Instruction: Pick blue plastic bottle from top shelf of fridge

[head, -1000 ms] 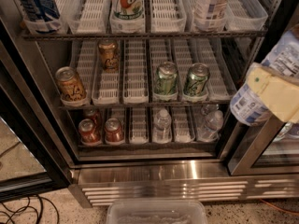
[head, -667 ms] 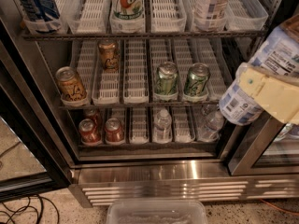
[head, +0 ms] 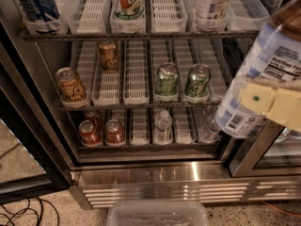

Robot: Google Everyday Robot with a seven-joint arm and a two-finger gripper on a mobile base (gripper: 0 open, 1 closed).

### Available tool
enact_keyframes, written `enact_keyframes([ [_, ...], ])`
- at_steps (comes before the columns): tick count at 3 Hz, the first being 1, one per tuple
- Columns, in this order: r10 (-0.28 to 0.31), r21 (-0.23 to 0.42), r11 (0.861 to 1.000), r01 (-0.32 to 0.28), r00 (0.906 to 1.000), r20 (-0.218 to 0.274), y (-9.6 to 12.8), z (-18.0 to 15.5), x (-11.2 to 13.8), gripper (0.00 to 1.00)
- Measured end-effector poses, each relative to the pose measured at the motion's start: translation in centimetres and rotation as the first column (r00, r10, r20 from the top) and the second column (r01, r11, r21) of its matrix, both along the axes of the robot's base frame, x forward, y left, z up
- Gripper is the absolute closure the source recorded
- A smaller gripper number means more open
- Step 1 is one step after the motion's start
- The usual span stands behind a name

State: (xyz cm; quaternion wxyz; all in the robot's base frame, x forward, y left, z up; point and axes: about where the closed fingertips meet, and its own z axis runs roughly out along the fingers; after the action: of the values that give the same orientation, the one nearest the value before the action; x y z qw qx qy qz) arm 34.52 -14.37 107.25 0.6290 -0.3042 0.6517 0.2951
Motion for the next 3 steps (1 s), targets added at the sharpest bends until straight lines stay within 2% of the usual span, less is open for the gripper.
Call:
enact_keyframes([
  [1,0.121,-0.053,0.991,-0.122,0.9926,-0.007,0.80,0.61,-2.84,1.00],
  [2,0.154,-0.061,0.986,-0.154,0.9880,-0.011,1.50,0.62,-3.53,1.00],
  [3,0.155,-0.062,0.986,-0.155,0.9879,-0.010,1.52,0.63,-3.54,1.00],
])
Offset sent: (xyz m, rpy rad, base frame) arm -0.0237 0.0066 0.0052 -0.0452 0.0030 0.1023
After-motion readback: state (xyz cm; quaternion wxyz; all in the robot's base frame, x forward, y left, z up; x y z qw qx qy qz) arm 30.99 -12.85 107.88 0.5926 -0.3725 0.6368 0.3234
